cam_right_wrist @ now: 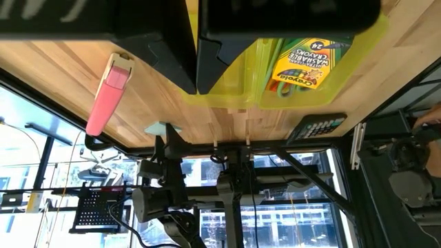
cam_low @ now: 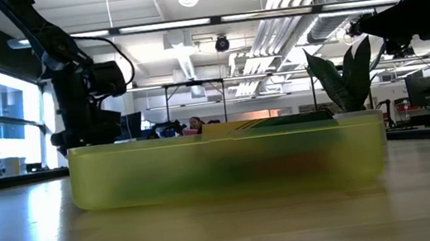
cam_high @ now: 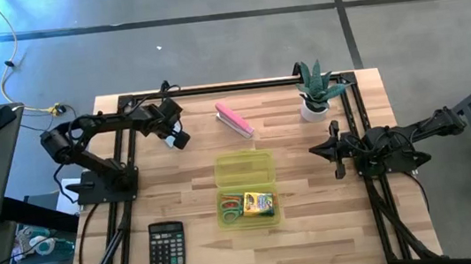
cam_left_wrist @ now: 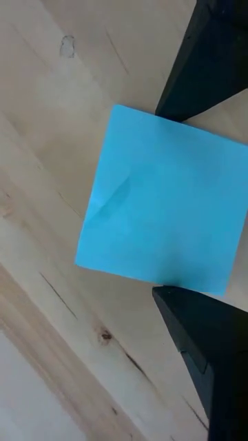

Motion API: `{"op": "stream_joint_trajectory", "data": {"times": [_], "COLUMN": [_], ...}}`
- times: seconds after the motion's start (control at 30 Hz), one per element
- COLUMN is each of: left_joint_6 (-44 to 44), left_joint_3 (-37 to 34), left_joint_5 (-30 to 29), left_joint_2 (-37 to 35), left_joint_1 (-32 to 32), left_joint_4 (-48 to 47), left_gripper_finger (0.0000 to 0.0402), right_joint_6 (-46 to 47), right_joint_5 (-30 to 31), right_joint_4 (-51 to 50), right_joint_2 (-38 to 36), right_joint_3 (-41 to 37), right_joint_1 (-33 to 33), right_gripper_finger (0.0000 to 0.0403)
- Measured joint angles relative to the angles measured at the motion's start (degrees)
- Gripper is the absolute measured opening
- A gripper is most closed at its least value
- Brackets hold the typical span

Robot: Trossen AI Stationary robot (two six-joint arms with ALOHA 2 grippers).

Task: Pack school essentials
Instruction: Put the blue sticky notes into the yellow supply box

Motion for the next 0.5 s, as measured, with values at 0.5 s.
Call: {"op": "stream_joint_trajectory", "data": {"times": [0.5], "left_joint_6": [0.05], "left_joint_3": [-1.13], "left_joint_5": [1.39], "left_joint_2": [-0.04], "left_joint_1": [-2.68], "left_joint_4": [1.15], "left_gripper_finger": [0.0328], "right_joint_6": [0.0], "right_joint_5": [-0.01], "right_joint_4": [0.0], "right_joint_2": [0.0], "right_joint_3": [0.0], "right_joint_1": [0.0], "right_gripper_finger": [0.0]}}
